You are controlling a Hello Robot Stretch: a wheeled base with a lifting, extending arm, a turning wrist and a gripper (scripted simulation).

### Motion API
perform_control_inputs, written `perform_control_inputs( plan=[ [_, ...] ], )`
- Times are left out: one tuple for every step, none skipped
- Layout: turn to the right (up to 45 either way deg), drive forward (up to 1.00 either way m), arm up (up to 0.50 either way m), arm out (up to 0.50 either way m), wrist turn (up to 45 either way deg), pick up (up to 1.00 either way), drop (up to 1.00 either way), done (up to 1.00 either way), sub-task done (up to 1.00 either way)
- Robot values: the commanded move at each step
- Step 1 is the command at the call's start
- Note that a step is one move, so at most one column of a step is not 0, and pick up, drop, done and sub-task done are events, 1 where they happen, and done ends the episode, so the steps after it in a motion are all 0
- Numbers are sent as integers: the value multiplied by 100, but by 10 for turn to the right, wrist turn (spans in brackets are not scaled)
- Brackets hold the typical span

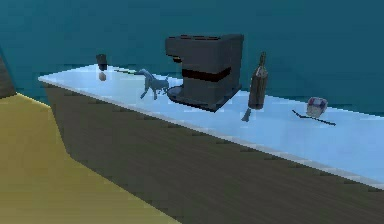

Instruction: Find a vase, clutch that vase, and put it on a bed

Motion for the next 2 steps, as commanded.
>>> perform_control_inputs(
  plan=[
    [0,0,0,0,450,0,0,0,0],
    [0,0,0,0,120,0,0,0,0]
  ],
)
